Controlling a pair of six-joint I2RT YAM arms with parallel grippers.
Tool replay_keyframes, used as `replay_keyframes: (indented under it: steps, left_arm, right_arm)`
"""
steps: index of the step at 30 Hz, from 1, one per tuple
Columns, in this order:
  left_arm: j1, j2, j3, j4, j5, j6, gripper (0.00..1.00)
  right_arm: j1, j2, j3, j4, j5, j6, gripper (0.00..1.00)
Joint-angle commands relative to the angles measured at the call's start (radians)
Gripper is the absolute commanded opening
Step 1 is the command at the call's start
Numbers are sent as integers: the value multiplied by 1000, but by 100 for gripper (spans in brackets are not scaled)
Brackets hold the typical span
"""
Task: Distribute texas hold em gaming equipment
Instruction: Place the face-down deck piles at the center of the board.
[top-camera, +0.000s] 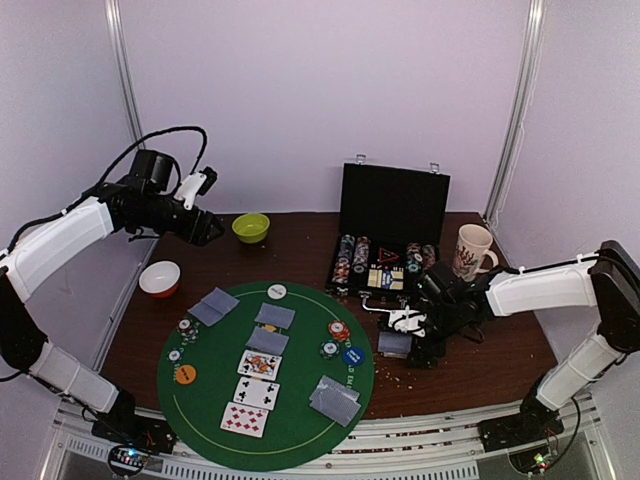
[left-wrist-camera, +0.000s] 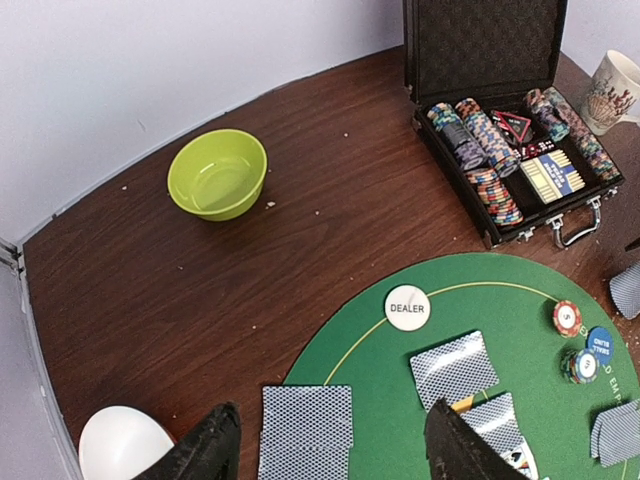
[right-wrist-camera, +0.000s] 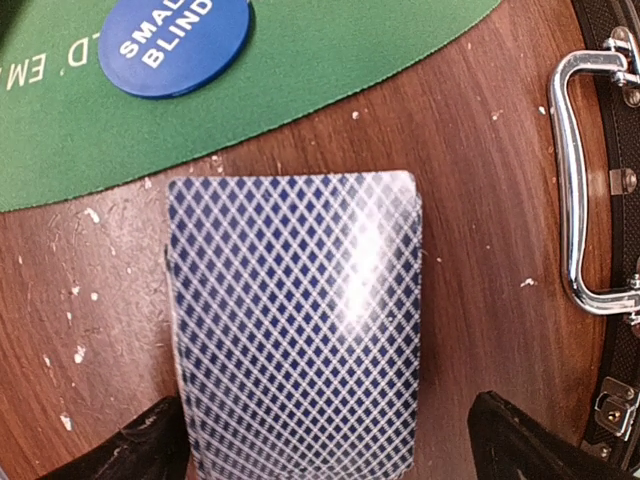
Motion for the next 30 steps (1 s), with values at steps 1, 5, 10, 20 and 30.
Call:
replay_keyframes:
  steps: [1,5,10,20,30]
  left_arm:
    - [8,-29,11,-1,-19,22,66]
    - [8,-40,2,-1,-42,22,67]
    - [27,-43,-20,20,-53,11,68]
    - [113,-132,-207,270,-369,-135,90]
    - [154,-390,-759,902,-754,-268,98]
  right_arm:
    - [-4,9,-2,-124,69,-12,100]
    - [1,-37,57,-194,56,1,100]
    - [4,-211,159,-275,-68,13,100]
    - [-303,-650,-28,400,175,501,100]
    - [-647,-673,-370,958,401,796,100]
